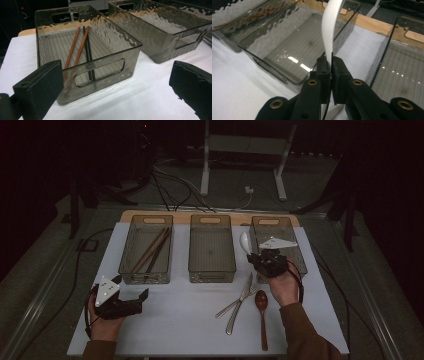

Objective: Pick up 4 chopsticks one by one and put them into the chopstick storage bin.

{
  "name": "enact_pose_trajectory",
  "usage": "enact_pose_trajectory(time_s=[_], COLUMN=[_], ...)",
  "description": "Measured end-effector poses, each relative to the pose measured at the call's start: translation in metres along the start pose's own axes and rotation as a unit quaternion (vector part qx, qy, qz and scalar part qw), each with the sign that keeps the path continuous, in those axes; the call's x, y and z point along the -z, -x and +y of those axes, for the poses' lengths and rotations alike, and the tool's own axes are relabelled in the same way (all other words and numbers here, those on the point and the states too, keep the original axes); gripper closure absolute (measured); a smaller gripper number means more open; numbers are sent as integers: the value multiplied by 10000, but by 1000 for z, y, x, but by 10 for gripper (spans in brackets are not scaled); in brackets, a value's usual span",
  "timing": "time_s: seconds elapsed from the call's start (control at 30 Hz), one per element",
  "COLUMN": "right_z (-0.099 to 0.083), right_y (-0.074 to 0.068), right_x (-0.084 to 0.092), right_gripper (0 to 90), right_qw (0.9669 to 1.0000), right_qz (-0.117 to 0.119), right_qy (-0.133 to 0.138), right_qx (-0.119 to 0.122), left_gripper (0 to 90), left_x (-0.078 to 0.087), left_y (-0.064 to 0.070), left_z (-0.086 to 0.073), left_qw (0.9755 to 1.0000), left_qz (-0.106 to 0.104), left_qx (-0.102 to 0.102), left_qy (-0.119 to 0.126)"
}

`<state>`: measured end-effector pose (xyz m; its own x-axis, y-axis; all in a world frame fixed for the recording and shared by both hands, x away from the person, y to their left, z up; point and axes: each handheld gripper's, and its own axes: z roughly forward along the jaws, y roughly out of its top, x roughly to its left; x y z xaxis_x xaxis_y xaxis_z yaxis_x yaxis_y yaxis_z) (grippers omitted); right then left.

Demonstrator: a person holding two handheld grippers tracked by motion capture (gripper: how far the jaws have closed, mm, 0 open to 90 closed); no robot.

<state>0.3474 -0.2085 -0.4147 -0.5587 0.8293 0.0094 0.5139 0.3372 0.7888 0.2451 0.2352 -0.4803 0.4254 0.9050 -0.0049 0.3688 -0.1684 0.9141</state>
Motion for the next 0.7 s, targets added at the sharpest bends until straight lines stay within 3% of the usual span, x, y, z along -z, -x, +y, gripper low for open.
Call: enact_pose_trajectory(time_s=[0.7], right_z=[11], right_y=[-1], right_x=[-25], right_gripper=[860], right_qw=[9999], right_qz=[13], right_qy=[-3], right_qx=[-101], left_gripper=[6], left_x=[-1], left_y=[1], left_z=[0], left_qw=[10000], left_qz=[-20], left_qx=[-37], left_qy=[-12])
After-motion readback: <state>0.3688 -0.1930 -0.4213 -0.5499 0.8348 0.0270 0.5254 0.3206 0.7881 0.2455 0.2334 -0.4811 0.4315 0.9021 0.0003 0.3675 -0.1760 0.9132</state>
